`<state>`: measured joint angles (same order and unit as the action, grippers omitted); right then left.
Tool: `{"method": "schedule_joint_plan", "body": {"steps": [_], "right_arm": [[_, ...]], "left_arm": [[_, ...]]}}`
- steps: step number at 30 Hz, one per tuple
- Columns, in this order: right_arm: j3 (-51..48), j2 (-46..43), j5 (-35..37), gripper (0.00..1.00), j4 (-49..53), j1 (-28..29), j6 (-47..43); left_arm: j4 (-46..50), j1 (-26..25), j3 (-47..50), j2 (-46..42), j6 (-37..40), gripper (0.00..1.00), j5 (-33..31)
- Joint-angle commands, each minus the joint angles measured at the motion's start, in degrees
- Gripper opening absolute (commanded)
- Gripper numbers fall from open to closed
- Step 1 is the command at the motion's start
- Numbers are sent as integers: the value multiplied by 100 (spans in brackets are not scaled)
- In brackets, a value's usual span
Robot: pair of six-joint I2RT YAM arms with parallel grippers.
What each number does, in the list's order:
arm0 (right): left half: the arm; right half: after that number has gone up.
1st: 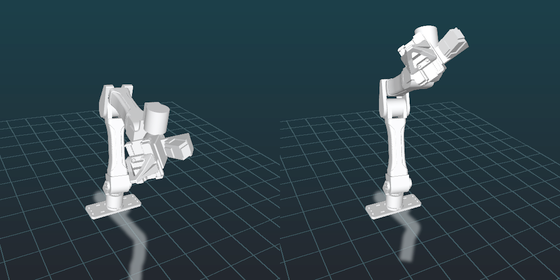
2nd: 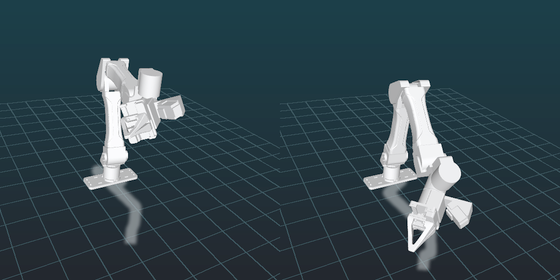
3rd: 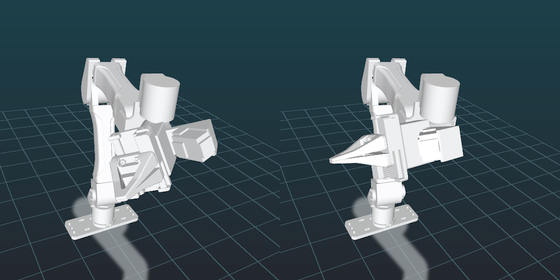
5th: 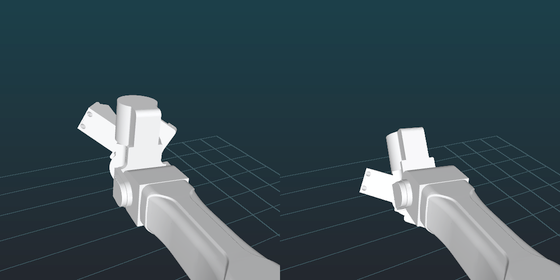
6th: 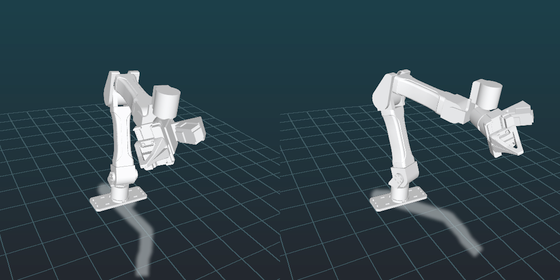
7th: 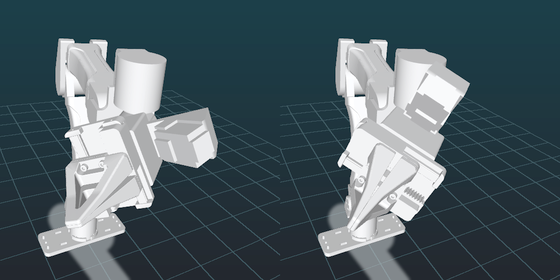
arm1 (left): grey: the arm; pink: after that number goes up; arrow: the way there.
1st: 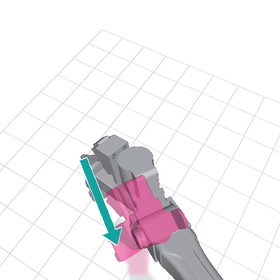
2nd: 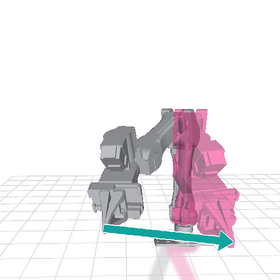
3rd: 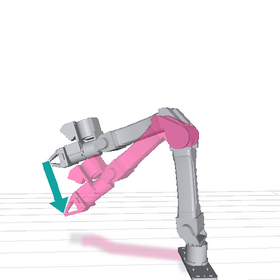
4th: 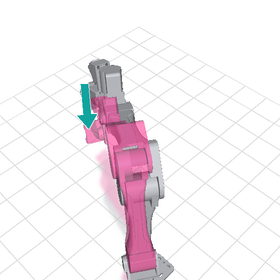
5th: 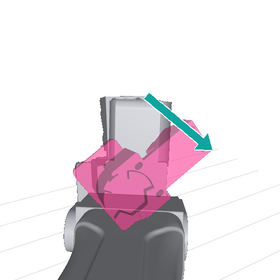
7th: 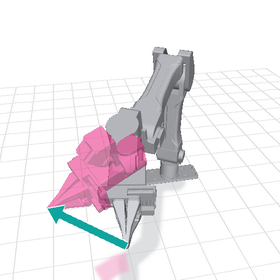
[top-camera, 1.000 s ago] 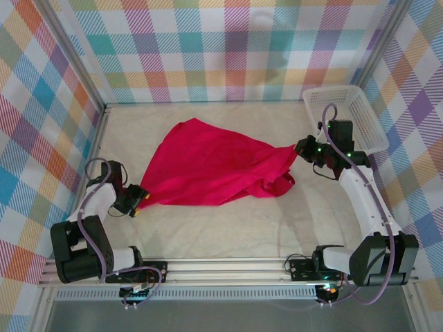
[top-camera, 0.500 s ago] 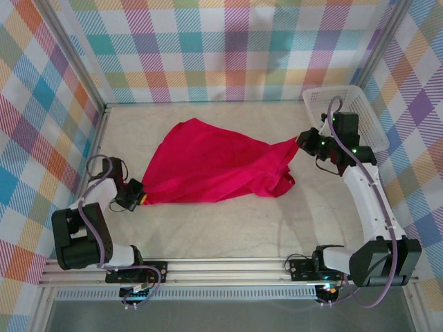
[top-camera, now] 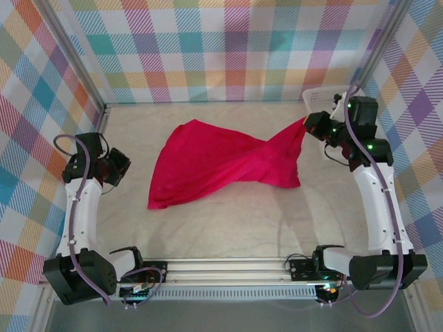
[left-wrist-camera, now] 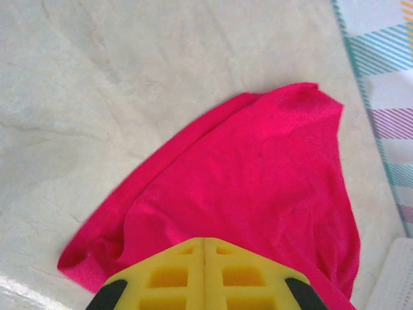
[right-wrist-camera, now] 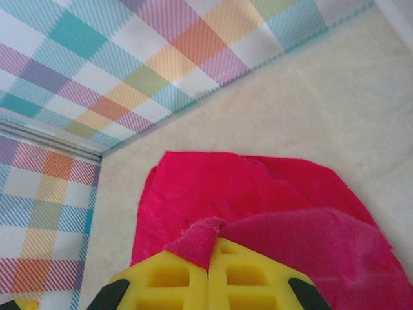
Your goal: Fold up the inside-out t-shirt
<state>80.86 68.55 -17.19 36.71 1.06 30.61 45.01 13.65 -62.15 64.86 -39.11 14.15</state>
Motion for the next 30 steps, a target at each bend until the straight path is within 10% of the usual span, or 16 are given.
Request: {"method": "schedule_joint_plan", "body": {"steps": [1,8,19,30], "right_arm": [[193,4,-205,0,-60,-53,8],[-146,9,-346,0,-345,-52,191],[-497,-15,-406,0,-541,-52,292],[-619,-53,-452,0,-560,-52,291]], "left_arm": [[340,59,23,90,76,20,457],[-254,18,1617,-246,-461,61,787],[-1329,-990,3524,-903,-1916,64,552],[-1767,-1197,3370,-182,-1908,59,272]]}}
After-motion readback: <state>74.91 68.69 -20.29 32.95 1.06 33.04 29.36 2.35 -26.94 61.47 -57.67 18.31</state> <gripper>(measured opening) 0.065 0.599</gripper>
